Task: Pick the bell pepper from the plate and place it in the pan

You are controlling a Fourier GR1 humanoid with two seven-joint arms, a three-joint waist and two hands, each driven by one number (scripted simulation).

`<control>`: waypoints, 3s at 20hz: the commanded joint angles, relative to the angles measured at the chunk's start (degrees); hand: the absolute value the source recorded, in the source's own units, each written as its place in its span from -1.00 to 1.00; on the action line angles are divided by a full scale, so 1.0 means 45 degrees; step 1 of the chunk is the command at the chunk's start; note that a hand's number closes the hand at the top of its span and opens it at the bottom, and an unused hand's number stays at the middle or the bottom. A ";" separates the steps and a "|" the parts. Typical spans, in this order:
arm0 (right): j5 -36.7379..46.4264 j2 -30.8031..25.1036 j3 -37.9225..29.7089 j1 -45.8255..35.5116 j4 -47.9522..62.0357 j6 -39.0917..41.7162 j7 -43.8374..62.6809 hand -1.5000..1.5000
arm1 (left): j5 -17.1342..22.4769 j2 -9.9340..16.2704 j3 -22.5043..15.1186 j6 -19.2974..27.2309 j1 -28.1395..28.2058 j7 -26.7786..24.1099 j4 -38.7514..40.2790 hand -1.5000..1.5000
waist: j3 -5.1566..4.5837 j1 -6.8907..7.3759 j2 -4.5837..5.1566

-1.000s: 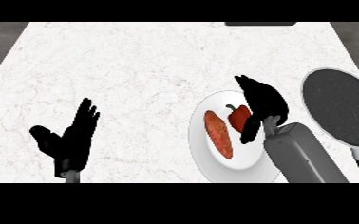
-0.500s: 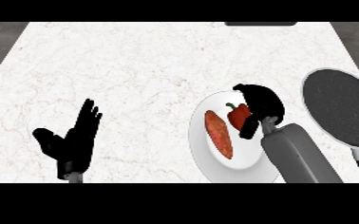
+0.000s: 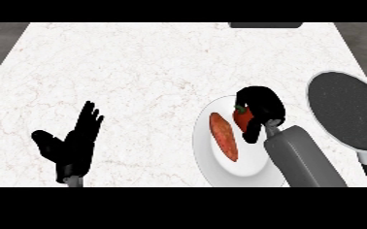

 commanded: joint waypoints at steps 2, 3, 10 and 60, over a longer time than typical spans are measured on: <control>0.0592 0.0104 0.0067 0.0683 -0.0243 -0.0220 -0.0237 1.00 | -0.0013 -0.0163 0.0143 -0.0181 -0.0191 -0.0029 0.1053 0.00 | 0.0022 -0.0062 0.0191; 0.0842 0.0413 0.0232 0.0248 0.0068 -0.0122 0.0055 1.00 | 0.0192 -0.0203 0.0260 -0.0418 -0.0211 -0.0258 0.1356 0.00 | 0.0021 -0.0039 0.0199; 0.1581 0.1034 0.1862 0.4684 -0.5371 0.0076 0.3054 1.00 | -0.0022 -0.0243 0.0176 -0.0083 0.0486 -0.0027 0.0521 0.00 | 0.0016 -0.0255 0.0134; 0.1362 -0.4285 -0.8946 -0.1164 0.5723 -0.7058 -0.3351 -1.00 | -0.0433 -0.0384 0.0147 -0.0219 -0.0844 0.0844 0.0520 0.00 | 0.0059 0.0550 0.0465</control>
